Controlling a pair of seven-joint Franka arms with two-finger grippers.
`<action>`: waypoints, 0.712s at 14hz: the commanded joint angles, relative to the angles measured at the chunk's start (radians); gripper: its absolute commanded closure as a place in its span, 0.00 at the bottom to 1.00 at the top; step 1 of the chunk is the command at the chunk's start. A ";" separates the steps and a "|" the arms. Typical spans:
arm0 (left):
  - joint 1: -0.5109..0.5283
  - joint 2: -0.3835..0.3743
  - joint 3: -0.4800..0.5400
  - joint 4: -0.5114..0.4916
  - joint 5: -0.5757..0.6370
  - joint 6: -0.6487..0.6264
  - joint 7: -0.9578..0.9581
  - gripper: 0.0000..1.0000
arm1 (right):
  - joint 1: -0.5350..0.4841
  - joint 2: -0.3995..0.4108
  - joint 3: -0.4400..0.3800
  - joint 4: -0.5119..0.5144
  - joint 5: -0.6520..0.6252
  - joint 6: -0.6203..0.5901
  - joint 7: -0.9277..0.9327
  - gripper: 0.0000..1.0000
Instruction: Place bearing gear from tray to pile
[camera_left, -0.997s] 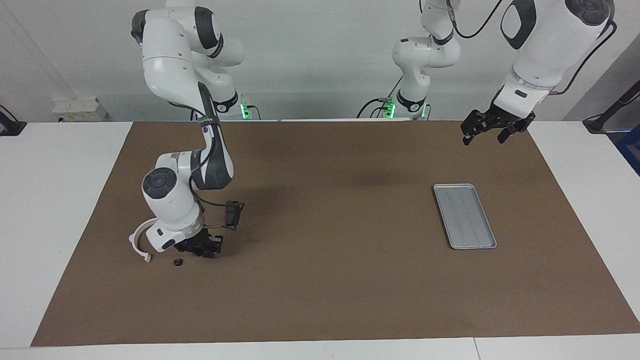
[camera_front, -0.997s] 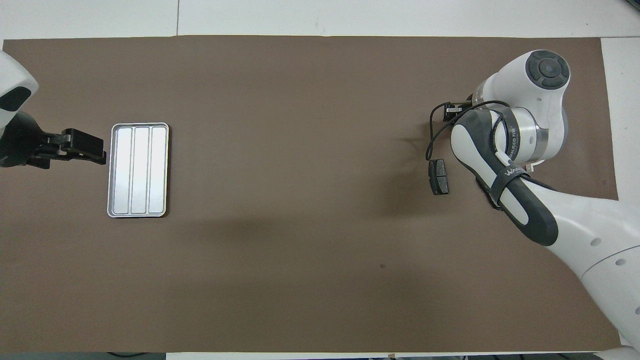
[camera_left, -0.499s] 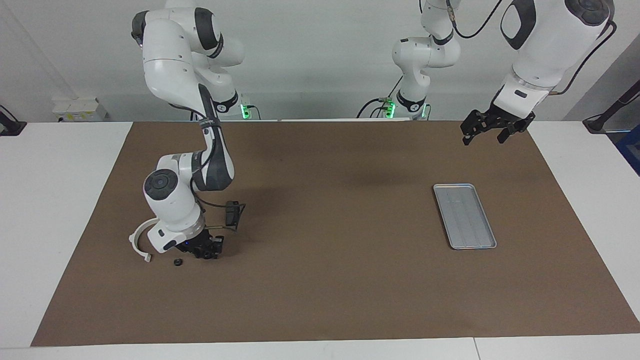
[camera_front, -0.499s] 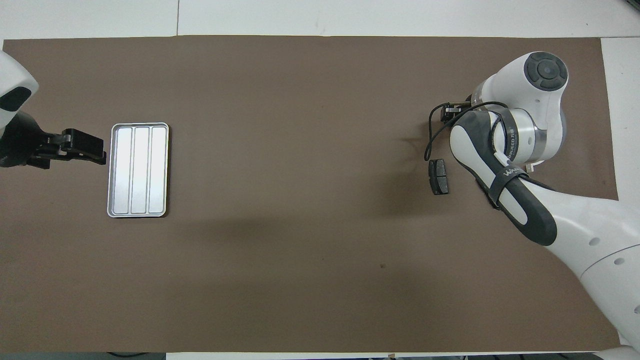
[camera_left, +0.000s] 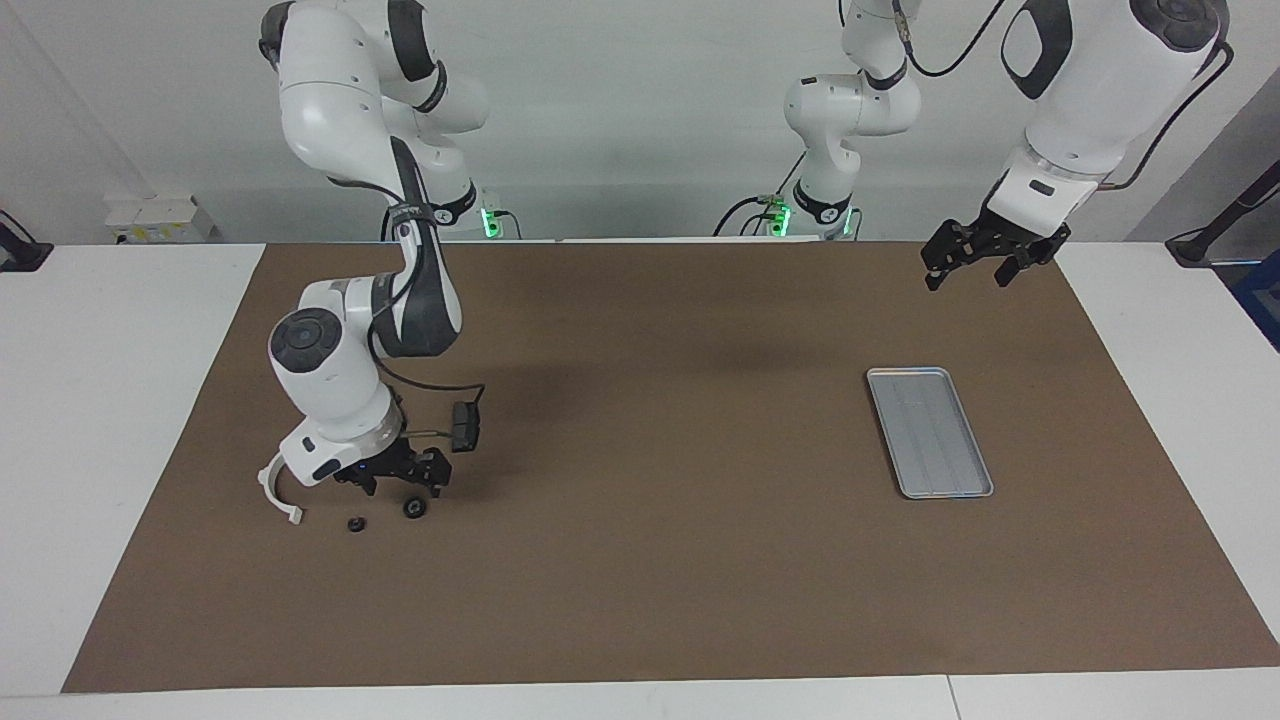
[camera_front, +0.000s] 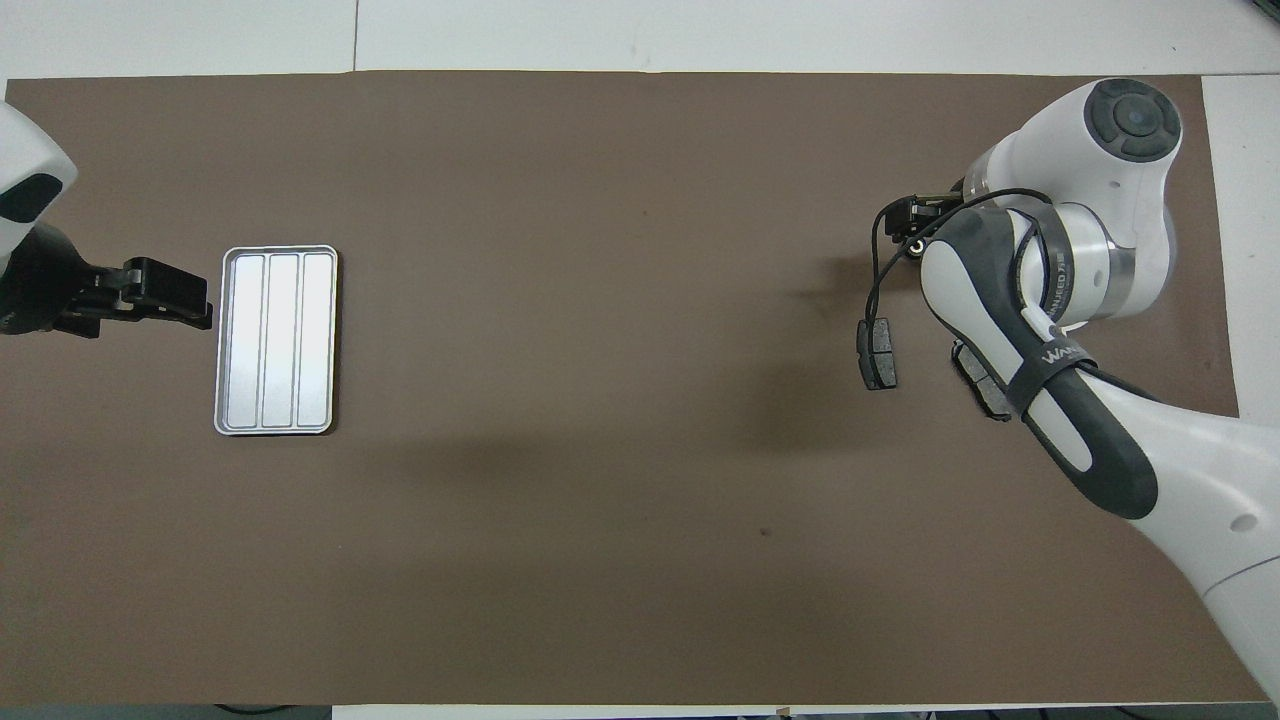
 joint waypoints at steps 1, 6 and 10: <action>-0.012 -0.024 0.011 -0.019 -0.001 -0.010 0.003 0.00 | -0.009 -0.065 0.008 -0.017 0.009 -0.057 -0.015 0.00; -0.011 -0.024 0.011 -0.019 0.001 -0.010 0.003 0.00 | -0.015 -0.100 0.008 -0.014 0.009 -0.077 -0.024 0.00; -0.012 -0.024 0.011 -0.019 0.001 -0.010 0.003 0.00 | -0.036 -0.112 0.005 -0.011 0.009 -0.078 -0.023 0.00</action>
